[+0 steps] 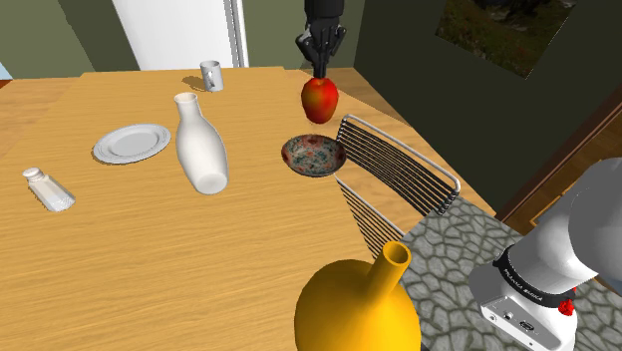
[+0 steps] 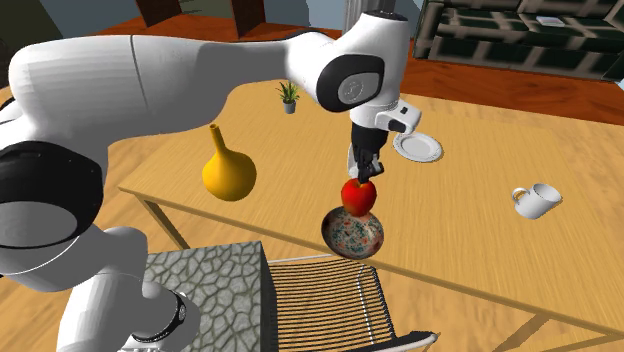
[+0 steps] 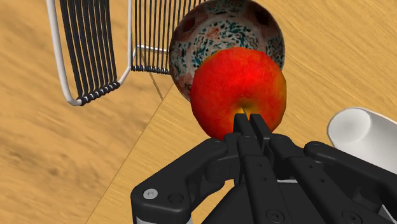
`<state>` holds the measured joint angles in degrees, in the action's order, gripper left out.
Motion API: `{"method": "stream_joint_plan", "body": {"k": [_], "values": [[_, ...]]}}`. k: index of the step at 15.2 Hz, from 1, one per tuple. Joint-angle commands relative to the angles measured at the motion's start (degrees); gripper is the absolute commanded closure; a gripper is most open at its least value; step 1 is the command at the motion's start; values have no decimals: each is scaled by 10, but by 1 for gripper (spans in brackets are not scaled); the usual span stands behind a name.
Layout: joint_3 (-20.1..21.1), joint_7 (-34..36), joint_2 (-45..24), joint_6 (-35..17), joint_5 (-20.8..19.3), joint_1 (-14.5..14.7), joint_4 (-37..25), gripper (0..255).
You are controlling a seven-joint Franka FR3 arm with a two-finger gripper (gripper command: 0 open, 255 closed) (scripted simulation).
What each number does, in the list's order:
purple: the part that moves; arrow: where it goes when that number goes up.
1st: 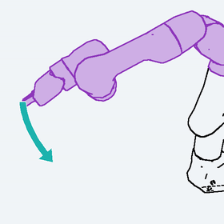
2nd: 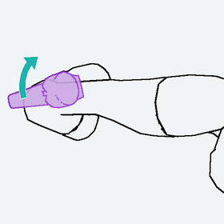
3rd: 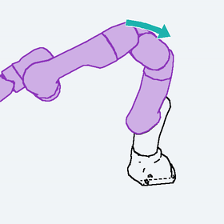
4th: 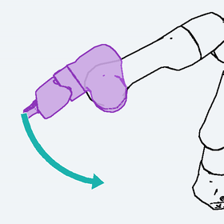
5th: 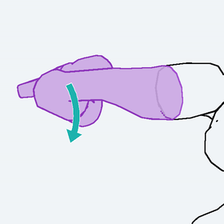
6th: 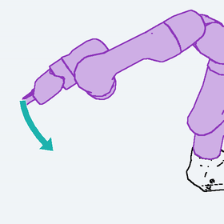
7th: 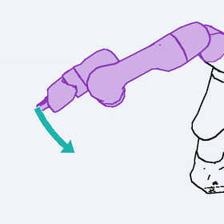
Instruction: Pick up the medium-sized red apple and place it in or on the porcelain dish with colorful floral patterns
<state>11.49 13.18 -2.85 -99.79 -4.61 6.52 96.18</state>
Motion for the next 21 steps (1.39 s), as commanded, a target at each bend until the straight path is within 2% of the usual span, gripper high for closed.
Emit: {"method": "stream_joint_plan", "body": {"k": [1,8,9,10,11,12,13,16,18,19,21], "values": [[0,0,3,-17,0,-1,19,255],[-1,4,2,-70,-1,-1,71,255],[-1,4,2,-63,-1,-1,65,255],[-1,4,2,-63,-1,-1,65,0],[5,103,145,-304,-6,-8,277,0],[1,32,55,-101,-3,-5,145,0],[1,32,55,-101,-3,-5,145,0],[-45,23,93,-240,161,-34,258,0],[-73,-12,105,-330,296,-40,332,0],[-86,-42,106,-372,378,-36,364,0],[-87,-51,100,-386,397,-34,371,0]]}}
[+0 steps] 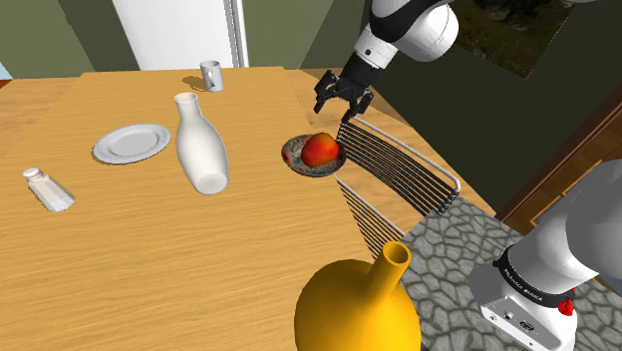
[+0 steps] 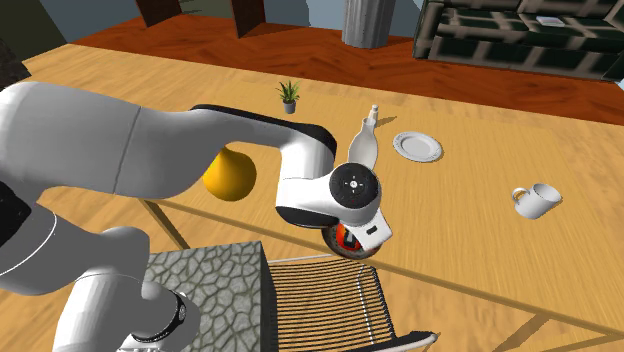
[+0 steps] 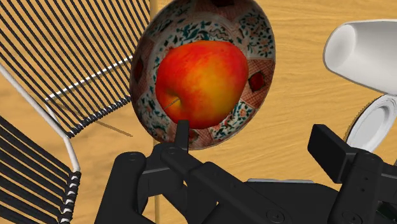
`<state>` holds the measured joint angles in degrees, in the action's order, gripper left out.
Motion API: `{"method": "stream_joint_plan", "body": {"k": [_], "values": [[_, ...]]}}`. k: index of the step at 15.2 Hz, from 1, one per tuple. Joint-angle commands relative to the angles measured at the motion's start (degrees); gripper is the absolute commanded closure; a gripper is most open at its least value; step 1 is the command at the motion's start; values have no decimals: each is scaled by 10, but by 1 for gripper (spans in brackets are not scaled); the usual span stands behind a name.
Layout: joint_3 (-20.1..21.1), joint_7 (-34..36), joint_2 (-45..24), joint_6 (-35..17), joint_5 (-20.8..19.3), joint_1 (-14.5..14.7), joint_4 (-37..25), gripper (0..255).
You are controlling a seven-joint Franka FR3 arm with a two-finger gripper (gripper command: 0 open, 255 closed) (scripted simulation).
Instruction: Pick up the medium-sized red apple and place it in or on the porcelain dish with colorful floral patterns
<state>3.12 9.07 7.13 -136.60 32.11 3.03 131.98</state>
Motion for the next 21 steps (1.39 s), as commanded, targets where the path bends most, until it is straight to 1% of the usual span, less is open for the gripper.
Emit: {"method": "stream_joint_plan", "body": {"k": [1,6,14,15,21], "values": [[-2,-12,-6,-25,34,3,13,0],[6,-25,-41,-62,55,13,12,0],[6,-25,-41,-62,55,13,12,0],[6,-25,-41,-62,55,13,12,255],[6,-26,-41,-61,55,12,12,255]]}}
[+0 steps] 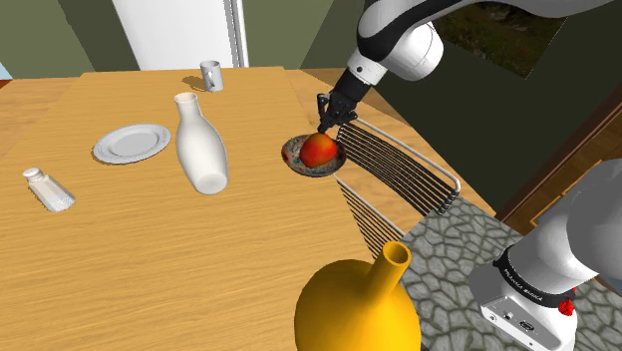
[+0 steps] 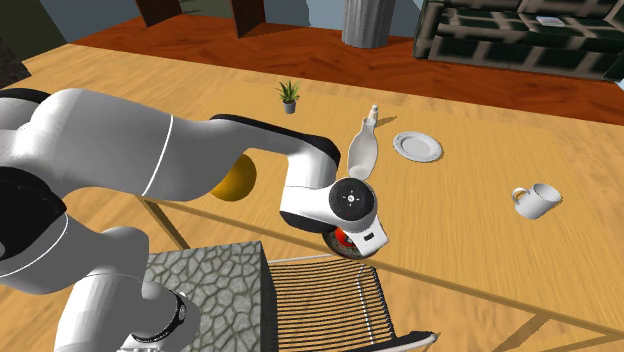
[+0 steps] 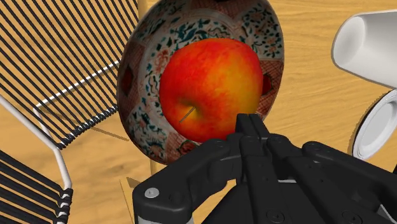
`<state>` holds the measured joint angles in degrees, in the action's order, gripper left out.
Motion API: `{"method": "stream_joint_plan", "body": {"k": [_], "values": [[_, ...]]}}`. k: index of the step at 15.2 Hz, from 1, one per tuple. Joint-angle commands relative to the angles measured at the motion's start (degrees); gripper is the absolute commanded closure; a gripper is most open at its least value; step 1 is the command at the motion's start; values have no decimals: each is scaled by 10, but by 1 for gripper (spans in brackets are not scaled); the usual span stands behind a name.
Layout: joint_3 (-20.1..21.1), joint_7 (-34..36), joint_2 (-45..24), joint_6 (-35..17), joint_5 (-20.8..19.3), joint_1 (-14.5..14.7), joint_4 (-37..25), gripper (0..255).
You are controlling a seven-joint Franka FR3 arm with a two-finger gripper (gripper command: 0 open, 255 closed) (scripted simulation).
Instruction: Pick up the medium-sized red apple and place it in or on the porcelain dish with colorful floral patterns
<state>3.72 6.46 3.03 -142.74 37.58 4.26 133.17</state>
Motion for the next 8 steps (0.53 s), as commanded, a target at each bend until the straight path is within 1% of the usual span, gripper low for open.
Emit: {"method": "stream_joint_plan", "body": {"k": [1,3,4,6,8], "values": [[0,0,0,0,0,0,0,255],[0,0,0,0,0,0,0,255],[0,0,0,0,0,0,0,0],[-38,-71,-1,73,94,-24,-4,0],[-75,-122,-14,153,164,-53,-9,0]]}}
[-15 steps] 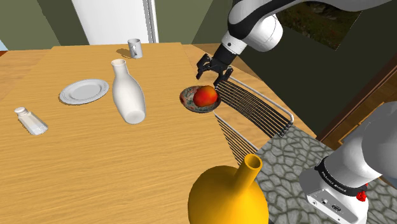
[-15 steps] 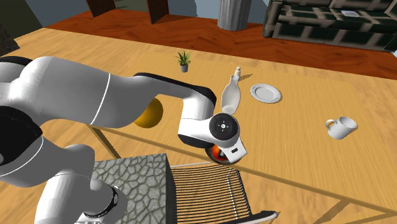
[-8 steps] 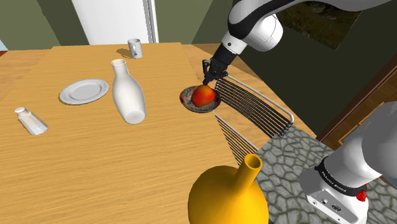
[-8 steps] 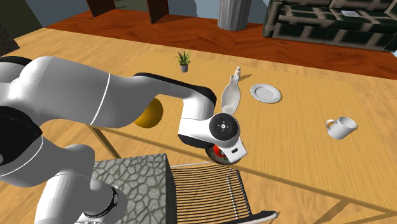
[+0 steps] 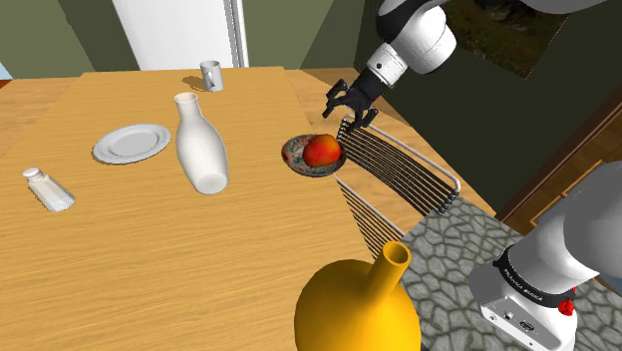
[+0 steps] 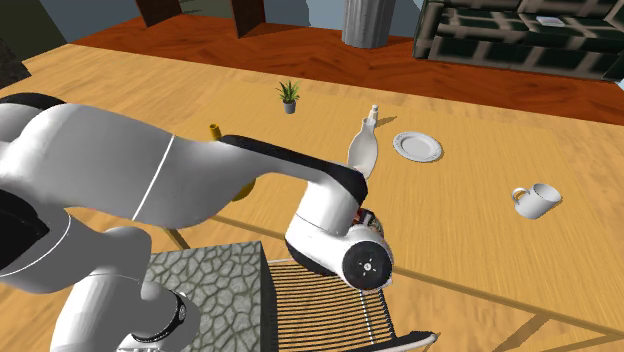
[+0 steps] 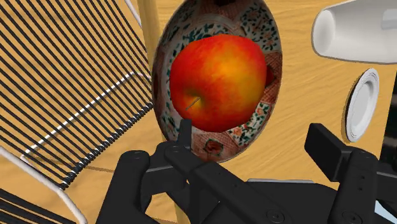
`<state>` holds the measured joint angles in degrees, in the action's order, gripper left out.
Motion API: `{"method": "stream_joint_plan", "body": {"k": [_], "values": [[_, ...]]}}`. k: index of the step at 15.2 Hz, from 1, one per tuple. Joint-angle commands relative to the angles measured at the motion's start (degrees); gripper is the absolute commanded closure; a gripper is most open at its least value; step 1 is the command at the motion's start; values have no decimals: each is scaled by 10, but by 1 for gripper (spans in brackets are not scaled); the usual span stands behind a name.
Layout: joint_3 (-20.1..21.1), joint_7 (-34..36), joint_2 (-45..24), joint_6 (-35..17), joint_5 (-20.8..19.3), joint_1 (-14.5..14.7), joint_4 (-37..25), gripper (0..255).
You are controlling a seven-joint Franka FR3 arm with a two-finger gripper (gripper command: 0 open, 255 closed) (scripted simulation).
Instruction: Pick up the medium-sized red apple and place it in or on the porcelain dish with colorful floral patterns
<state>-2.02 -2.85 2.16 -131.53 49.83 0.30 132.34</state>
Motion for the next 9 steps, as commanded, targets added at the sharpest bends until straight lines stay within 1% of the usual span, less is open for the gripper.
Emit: {"method": "stream_joint_plan", "body": {"k": [1,2,3,9], "values": [[-35,-49,-17,82,70,-28,-4,0],[-52,-66,-31,124,96,-44,-7,0],[-53,-67,-32,127,98,-46,-7,0],[-36,-81,-56,95,129,-30,-5,0]]}}
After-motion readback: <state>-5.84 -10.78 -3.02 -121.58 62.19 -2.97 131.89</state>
